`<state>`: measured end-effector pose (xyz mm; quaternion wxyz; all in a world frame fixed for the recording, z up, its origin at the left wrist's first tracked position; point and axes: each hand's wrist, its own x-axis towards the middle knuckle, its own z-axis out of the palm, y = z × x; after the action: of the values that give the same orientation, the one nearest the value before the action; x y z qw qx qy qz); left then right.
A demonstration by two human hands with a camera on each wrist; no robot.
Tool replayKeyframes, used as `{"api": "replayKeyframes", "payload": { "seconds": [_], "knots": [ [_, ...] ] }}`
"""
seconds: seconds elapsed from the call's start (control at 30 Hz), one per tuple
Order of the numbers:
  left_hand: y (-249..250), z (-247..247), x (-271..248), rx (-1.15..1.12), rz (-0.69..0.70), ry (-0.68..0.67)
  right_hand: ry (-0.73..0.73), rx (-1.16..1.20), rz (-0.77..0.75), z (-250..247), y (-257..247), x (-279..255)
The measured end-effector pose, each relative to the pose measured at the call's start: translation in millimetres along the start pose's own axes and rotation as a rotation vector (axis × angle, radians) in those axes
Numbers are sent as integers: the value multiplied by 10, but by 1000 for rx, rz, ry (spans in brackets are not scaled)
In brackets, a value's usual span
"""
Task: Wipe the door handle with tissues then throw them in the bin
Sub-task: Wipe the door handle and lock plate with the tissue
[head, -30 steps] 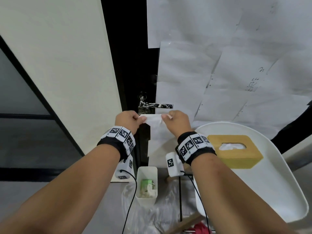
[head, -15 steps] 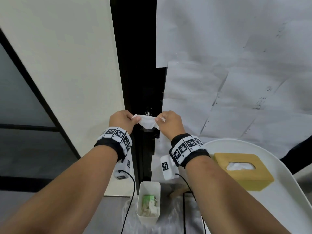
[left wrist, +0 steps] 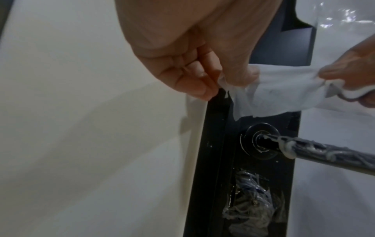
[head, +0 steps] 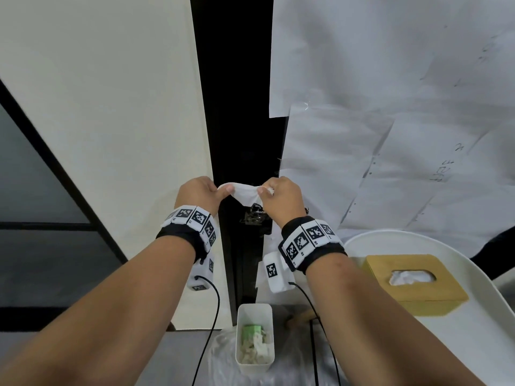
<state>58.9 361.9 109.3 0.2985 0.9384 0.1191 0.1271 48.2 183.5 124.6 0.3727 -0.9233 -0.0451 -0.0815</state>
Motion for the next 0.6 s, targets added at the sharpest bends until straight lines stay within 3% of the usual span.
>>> {"api": "replayKeyframes", "payload": {
  "seconds": [0.6],
  "knots": [
    [91,15,98,159,-3,-41,130,69,92,-59,-39,-51]
  ]
}}
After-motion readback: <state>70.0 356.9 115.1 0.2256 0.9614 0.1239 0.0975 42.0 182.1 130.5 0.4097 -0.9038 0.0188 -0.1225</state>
